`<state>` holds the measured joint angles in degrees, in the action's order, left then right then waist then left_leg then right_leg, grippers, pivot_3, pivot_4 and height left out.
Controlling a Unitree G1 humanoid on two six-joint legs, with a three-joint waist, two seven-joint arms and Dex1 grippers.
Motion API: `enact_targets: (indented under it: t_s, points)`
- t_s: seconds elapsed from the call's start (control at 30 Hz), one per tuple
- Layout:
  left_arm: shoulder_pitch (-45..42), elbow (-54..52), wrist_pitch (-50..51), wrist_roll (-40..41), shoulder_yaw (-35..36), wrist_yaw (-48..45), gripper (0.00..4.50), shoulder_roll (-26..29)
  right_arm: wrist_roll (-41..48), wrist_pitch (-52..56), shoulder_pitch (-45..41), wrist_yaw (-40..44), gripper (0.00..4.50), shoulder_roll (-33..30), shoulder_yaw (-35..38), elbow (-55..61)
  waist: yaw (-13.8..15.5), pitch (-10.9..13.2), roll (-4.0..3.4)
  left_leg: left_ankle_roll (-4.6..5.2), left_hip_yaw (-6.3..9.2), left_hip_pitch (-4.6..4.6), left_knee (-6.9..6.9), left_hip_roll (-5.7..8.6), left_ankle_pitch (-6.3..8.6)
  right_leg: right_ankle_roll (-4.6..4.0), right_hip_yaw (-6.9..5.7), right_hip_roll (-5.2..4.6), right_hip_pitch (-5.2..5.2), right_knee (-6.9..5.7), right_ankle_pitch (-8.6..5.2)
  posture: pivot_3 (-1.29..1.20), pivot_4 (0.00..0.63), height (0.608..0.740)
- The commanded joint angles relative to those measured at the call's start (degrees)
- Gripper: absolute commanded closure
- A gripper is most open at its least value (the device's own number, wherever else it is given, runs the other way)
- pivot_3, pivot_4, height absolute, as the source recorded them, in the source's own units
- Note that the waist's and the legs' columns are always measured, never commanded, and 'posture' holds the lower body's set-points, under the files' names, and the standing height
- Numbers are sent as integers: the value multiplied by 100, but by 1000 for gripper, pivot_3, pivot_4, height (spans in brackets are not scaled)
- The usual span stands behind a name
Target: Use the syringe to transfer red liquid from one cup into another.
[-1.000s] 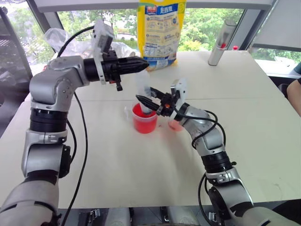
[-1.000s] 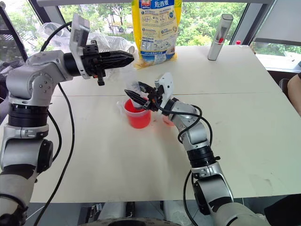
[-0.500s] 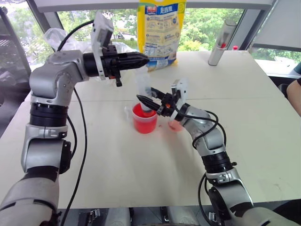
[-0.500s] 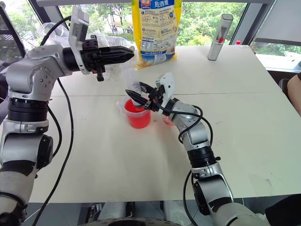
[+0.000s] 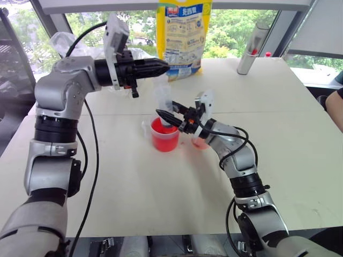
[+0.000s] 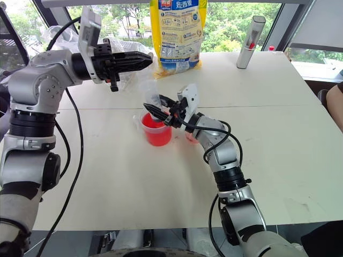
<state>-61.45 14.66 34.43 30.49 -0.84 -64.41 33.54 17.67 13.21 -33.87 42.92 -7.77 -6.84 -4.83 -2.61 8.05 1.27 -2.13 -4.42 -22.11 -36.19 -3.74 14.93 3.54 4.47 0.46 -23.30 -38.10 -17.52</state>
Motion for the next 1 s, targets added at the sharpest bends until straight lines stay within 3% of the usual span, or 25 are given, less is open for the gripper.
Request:
enact_targets:
  t_s: [0.03, 0.4, 0.5, 0.7, 0.73, 1.0]
  points:
    - [-492, -77, -420, -69, 492, 255, 4468, 159, -38, 32, 101, 208, 3143, 68, -390, 201, 0, 0, 0, 0, 0, 0, 0, 0, 0, 0, 0, 0, 0, 0, 0, 0, 150, 740]
    - [-350, -212, -375, -47, 467, 274, 4468, 128, -32, -7, -107, 159, 3143, 72, -289, 198, -1, 0, 0, 0, 0, 0, 0, 0, 0, 0, 0, 0, 0, 0, 0, 0, 150, 740]
    - [-282, -283, -293, -15, 462, 295, 3358, 124, -18, -19, -214, 137, 3143, 66, -236, 239, -12, 0, 0, 0, 0, 0, 0, 0, 0, 0, 0, 0, 0, 0, 0, 0, 150, 740]
    - [-108, -536, -188, 53, 488, 344, 323, 138, 48, -5, -402, 132, 3143, 12, -179, 364, 4, 0, 0, 0, 1, -2, -1, -1, 0, 0, 0, -2, -1, 0, 0, 0, 150, 740]
    - [-72, -589, -169, 72, 504, 354, 47, 152, 58, -7, -460, 113, 3143, 11, -151, 372, 4, 0, 0, 0, 0, -2, -2, -1, 0, 1, 0, -3, -1, -1, 0, 0, 150, 740]
    - [44, -870, 106, 344, 862, 652, 47, 184, 64, -53, -706, 12, 3143, 3, 4, 320, -3, 0, 0, 0, 2, -2, -1, -3, 0, 1, 0, -3, -1, 0, 0, 0, 150, 740]
